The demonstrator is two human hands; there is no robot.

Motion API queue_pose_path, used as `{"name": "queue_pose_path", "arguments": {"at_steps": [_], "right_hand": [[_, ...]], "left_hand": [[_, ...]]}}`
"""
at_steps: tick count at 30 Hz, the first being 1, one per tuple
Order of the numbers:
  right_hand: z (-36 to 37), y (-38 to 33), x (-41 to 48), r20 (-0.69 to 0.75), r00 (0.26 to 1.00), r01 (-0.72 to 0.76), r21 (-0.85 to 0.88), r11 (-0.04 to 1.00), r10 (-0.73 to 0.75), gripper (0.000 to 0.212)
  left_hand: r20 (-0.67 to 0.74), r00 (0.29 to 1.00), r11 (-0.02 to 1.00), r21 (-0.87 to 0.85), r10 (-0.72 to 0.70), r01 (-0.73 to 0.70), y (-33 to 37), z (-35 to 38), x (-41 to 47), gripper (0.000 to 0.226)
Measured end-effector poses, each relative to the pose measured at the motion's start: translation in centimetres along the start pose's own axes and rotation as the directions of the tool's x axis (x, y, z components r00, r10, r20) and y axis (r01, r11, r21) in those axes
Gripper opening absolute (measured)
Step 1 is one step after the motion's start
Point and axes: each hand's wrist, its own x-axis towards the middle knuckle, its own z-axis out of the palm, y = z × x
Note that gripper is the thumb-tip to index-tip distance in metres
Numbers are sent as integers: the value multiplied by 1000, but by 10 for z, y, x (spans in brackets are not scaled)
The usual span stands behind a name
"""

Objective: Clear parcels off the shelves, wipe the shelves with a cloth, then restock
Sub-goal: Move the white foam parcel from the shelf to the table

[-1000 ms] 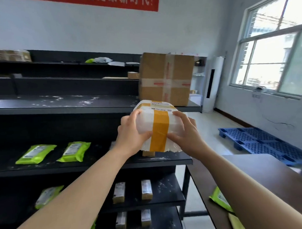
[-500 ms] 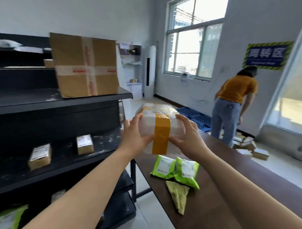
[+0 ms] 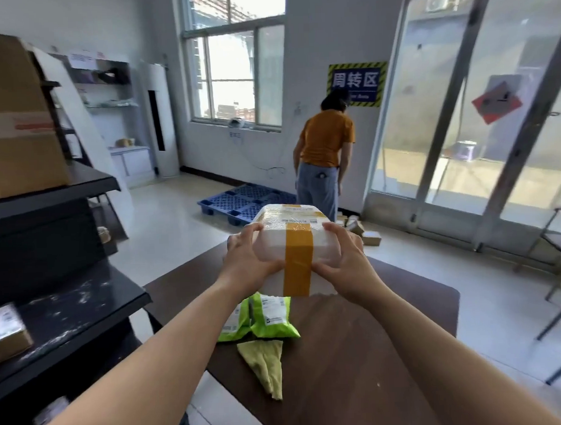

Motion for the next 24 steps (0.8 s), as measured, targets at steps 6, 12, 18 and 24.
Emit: {"name": "queue_pose_path", "arguments": {"at_steps": [6, 12, 18, 24], "right_hand": [[-1, 35, 1, -78, 988, -137, 1, 991, 136, 73], [-1, 70, -3, -136, 959, -252, -1, 968, 250, 73], [7, 112, -4, -135, 929, -350, -9, 937, 346, 71], [18, 155, -2, -103, 908, -410, -9, 912, 407, 69]], "left_hand": [[141, 988, 998, -24, 61, -58, -9, 38, 38, 75], [276, 957, 996, -40, 93, -86, -20, 79, 61, 71], [362, 931, 998, -55, 53, -35, -36, 122, 74, 66], [389, 921, 999, -46, -2, 22, -59, 163, 79, 64]]}}
